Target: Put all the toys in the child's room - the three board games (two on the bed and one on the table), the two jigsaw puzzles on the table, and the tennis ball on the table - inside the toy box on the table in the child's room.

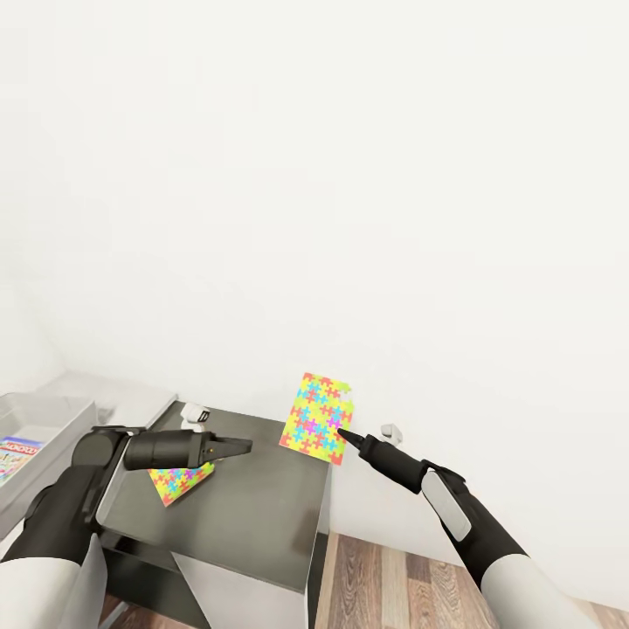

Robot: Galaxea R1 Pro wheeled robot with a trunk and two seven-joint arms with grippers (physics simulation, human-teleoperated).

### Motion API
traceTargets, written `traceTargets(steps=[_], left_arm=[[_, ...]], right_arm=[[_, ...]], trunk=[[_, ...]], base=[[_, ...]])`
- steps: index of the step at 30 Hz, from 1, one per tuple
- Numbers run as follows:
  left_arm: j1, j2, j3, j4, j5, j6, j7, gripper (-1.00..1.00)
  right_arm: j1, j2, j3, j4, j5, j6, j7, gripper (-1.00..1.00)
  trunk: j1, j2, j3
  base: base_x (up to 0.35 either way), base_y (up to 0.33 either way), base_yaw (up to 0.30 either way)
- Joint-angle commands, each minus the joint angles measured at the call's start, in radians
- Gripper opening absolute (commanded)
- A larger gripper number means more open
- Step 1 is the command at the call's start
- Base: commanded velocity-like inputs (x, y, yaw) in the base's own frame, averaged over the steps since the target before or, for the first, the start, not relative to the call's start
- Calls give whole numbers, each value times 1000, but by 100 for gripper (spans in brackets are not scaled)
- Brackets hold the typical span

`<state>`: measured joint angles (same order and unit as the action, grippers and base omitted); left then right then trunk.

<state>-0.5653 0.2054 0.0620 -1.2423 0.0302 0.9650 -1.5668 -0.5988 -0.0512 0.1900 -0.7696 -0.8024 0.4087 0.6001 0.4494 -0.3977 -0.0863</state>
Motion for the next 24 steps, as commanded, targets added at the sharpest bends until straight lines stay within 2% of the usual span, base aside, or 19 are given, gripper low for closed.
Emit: traceTargets(steps=[1, 15, 24], left_arm=[[-1, 0, 0, 0, -1, 11, -4, 100], [-1, 3, 6, 0, 2, 11, -4, 100], [-1, 4, 10, 0, 2, 12, -4, 100]], right_arm=[[-1, -1, 3, 0, -10, 6, -2, -100], [-1, -1, 2, 0, -10, 6, -3, -100], [-1, -1, 2, 0, -10, 5, -6, -100]], trunk=[[1, -2, -2], [1, -2, -2], [1, -2, -2]], base=[[0, 0, 0], [0, 0, 4], [0, 0, 243]])
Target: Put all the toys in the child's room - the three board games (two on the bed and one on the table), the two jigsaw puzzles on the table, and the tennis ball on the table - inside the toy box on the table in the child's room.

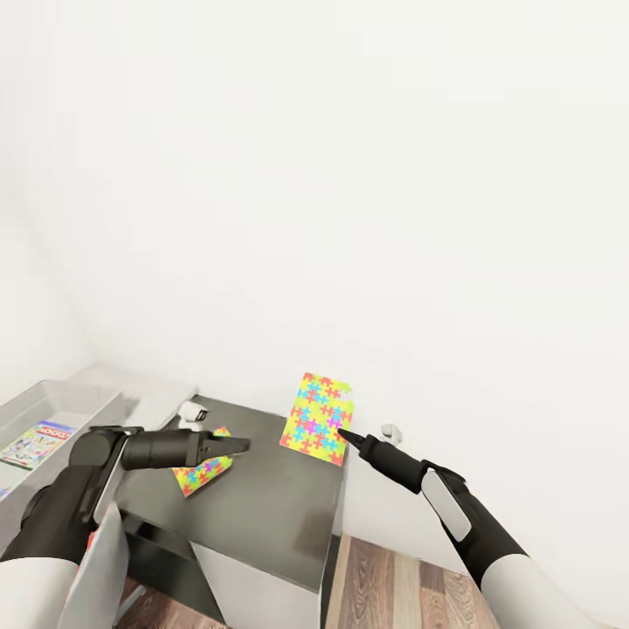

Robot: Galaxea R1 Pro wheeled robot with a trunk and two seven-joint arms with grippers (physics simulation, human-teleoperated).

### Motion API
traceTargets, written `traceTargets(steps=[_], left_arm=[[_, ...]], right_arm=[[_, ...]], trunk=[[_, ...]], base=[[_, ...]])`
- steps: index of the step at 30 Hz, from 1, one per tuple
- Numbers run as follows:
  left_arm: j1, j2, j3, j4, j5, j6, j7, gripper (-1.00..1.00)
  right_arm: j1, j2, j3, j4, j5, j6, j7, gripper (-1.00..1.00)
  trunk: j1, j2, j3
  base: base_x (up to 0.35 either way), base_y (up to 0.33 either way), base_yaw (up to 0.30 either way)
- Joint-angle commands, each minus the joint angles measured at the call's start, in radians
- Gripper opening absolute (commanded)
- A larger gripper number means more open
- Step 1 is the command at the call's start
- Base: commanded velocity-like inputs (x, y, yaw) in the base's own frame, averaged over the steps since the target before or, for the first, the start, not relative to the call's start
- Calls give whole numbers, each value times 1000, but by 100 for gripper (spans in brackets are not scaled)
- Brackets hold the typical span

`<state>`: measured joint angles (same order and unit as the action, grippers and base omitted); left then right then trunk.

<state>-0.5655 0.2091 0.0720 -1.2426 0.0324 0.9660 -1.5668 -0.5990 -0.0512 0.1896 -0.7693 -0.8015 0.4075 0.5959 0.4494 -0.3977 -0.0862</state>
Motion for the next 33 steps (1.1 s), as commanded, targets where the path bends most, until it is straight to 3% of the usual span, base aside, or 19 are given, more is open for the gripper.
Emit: traceTargets(steps=[1, 12, 33], left_arm=[[-1, 0, 0, 0, -1, 11, -4, 100], [-1, -2, -1, 0, -3, 11, -4, 100], [-1, -3, -4, 0, -3, 10, -4, 100]], right_arm=[[-1, -1, 3, -1, -11, 7, -2, -100], [-1, -1, 2, -1, -11, 7, -1, -100], [-1, 6, 2, -1, -10, 6, -4, -100]], trunk=[[1, -2, -2], [1, -2, -2], [1, -2, -2]], base=[[0, 0, 287], [0, 0, 257], [0, 0, 14]])
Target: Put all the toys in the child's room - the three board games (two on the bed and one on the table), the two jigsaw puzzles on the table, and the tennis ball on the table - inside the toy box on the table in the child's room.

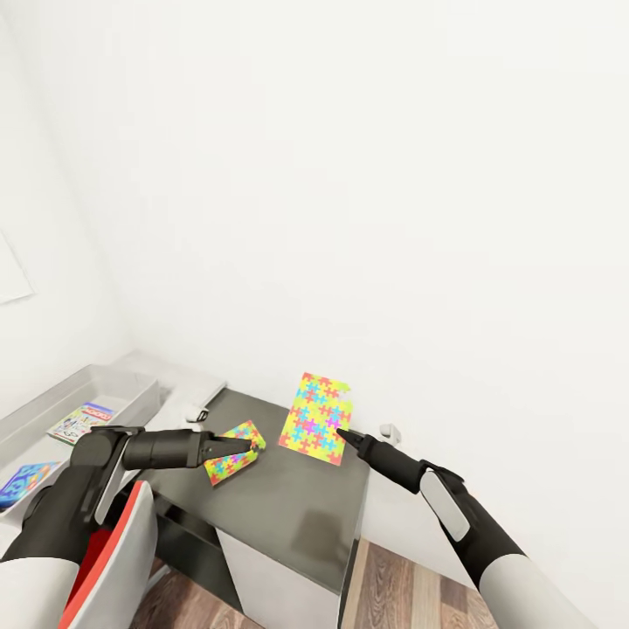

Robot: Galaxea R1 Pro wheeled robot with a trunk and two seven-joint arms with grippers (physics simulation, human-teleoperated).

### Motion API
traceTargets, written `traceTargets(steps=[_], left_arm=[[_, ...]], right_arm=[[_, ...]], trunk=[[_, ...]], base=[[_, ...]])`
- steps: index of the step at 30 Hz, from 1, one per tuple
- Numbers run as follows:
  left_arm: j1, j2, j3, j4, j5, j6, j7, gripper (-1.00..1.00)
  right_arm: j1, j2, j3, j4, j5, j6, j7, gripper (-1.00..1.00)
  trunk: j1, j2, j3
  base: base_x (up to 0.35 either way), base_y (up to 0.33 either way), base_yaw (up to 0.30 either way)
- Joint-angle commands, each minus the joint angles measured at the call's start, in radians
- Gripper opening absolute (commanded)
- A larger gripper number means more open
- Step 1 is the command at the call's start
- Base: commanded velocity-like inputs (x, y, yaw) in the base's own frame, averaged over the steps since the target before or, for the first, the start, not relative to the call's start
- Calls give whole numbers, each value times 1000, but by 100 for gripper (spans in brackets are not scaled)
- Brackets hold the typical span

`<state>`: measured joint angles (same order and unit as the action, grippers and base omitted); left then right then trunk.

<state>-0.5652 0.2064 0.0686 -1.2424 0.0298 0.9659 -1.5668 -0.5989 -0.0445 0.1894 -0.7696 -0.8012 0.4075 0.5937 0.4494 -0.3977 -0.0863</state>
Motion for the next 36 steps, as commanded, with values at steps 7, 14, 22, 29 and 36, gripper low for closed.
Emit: traceTargets(steps=[7, 14, 22, 29, 36], left_arm=[[-1, -1, -1, 0, -1, 11, -4, 100], [-1, -1, -1, 0, -1, 11, -4, 100], [-1, -1, -2, 0, -1, 11, -4, 100], [-1, -1, -1, 0, -1, 11, -4, 100], [-1, -1, -2, 0, -1, 11, -4, 100]], right_arm=[[-1, 0, 3, 0, -10, 6, -3, -100], [-1, 0, 5, 0, -10, 6, -5, -100], [-1, 0, 5, 0, -10, 6, -5, -100], [-1, 0, 7, 0, -10, 5, -6, -100], [-1, 1, 8, 0, -10, 6, -6, -100]], trunk=[[1, -2, -2], [1, -2, -2], [1, -2, -2], [1, -2, -2], [1, -2, -2]], base=[[0, 0, 169], [0, 0, 260], [0, 0, 268], [0, 0, 268], [0, 0, 268]])
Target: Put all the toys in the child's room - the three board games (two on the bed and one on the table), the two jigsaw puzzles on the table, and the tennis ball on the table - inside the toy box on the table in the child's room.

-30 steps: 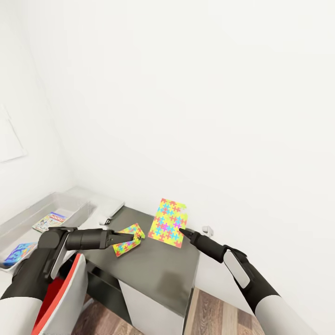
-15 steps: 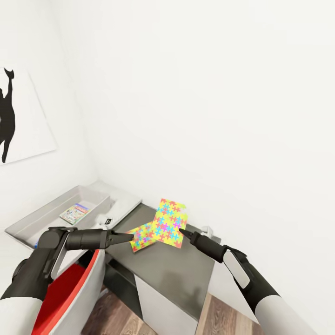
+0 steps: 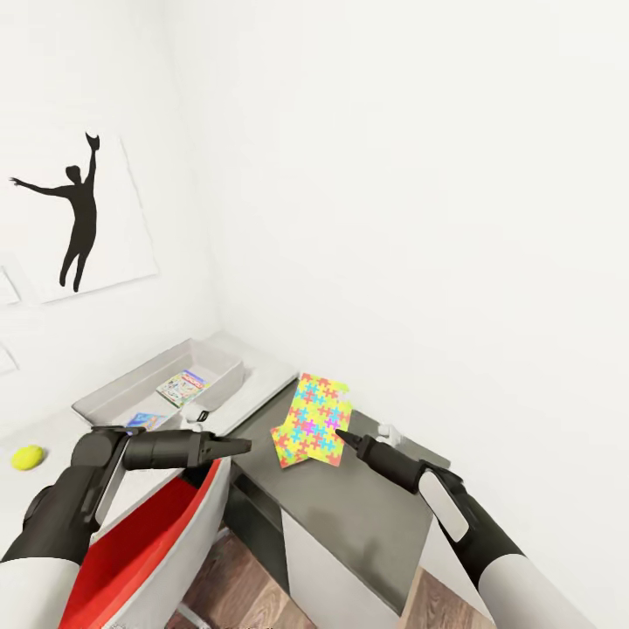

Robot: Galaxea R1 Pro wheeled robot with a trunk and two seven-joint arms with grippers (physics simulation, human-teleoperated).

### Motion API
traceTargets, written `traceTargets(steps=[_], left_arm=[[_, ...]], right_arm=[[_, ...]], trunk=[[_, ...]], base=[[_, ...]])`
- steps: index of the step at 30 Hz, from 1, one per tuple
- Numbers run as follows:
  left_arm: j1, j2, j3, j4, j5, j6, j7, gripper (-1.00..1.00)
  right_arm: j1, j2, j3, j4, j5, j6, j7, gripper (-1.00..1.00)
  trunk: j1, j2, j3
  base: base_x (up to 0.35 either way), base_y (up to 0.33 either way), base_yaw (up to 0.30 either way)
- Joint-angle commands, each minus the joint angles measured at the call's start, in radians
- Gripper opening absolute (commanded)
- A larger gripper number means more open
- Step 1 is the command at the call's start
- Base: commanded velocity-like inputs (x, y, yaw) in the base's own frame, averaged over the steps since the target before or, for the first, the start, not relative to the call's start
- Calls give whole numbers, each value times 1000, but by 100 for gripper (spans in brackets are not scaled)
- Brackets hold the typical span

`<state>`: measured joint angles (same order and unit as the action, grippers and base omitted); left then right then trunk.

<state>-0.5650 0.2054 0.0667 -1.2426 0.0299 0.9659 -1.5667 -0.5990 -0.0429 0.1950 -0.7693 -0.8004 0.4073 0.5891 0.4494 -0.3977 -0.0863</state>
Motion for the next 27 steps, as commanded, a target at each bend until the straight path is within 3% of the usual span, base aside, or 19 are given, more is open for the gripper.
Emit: traceTargets(steps=[1, 27], left_arm=[[-1, 0, -1, 0, -1, 11, -4, 100], [-1, 0, -2, 0, -1, 11, -4, 100]], right_arm=[[-1, -1, 3, -1, -11, 6, -2, -100], [-1, 6, 3, -1, -7, 7, -2, -100]], trunk=[[1, -2, -2], [1, -2, -2]], base=[[0, 0, 268], [0, 0, 268]])
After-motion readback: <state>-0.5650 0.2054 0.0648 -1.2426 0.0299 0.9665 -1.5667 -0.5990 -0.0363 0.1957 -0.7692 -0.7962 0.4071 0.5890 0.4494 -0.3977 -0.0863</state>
